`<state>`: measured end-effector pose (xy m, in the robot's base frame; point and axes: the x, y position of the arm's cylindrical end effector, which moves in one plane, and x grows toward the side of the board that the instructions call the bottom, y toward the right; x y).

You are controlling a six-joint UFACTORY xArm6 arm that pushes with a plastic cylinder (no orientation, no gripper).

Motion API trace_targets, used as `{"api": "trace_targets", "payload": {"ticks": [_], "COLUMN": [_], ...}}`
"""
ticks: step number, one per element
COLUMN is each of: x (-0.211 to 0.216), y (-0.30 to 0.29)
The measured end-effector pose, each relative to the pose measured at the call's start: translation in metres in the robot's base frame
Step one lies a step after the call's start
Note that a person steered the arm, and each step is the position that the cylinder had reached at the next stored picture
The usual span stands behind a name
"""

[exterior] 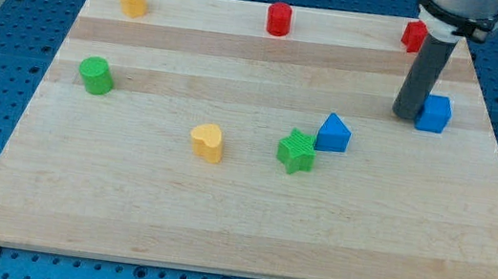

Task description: Slide the blue triangle to the yellow heart

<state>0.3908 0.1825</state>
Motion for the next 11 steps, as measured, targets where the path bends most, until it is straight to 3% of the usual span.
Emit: {"api": "trace_targets", "payload": {"ticks": [2, 5, 11], "x": [0.000, 0.050, 0.063], "y": [0.008, -0.052, -0.211]}}
